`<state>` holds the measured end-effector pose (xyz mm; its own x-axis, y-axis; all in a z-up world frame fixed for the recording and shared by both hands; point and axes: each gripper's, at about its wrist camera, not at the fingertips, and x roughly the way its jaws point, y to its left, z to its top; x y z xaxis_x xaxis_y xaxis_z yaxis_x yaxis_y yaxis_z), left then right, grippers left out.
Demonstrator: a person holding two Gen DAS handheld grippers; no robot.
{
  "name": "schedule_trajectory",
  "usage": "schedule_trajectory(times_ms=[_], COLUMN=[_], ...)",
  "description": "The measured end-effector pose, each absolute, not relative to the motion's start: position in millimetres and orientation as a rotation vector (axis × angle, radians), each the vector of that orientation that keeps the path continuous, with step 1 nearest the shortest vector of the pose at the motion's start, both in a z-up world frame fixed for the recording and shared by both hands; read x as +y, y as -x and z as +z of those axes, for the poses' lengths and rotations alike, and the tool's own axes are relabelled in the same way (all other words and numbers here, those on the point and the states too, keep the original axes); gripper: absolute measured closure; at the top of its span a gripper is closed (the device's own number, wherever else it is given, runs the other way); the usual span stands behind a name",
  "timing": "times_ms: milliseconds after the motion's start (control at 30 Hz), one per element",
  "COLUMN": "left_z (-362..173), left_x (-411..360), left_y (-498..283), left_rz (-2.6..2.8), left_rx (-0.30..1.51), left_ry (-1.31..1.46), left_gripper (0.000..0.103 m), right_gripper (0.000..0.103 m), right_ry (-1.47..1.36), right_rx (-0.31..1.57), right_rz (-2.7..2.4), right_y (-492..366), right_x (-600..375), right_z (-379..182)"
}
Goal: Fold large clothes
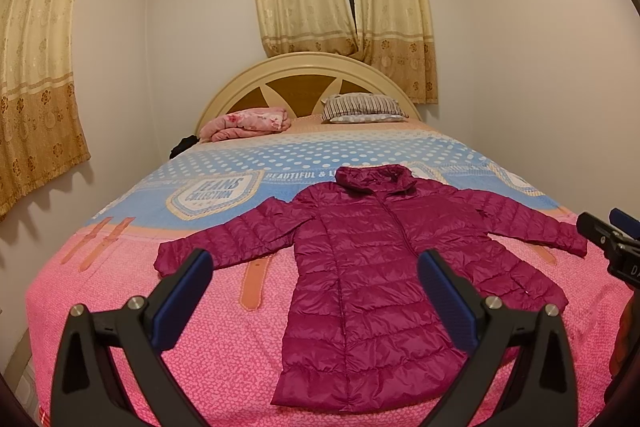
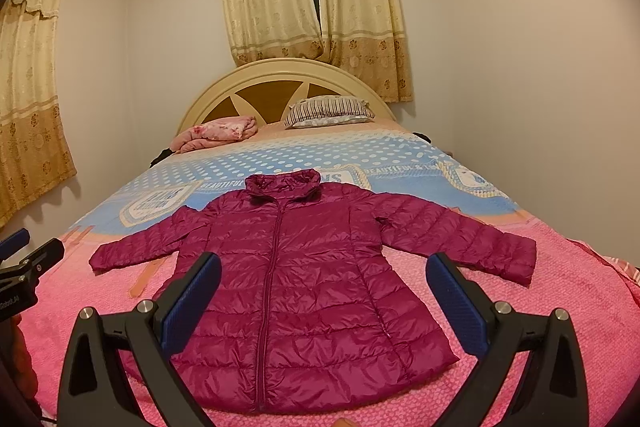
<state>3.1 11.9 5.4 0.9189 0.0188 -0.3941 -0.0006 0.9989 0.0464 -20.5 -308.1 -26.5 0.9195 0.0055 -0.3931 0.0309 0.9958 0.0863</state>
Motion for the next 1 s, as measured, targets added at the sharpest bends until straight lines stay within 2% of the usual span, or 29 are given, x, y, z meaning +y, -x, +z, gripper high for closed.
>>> schedule_trajectory(times_ms=[1000], left_z=[8.6], left_x=[19.8], left_y=[-6.6], left_rz=[0.014], left_rx=[0.409], left_ry=[-0.046], left_gripper=[0.000], right_gripper=[0.001], right_ry=[-0.098], right_rx=[0.414], right_rz=[-0.004], right_y=[18.9], right_x=[-307.0], right_z=[-29.0])
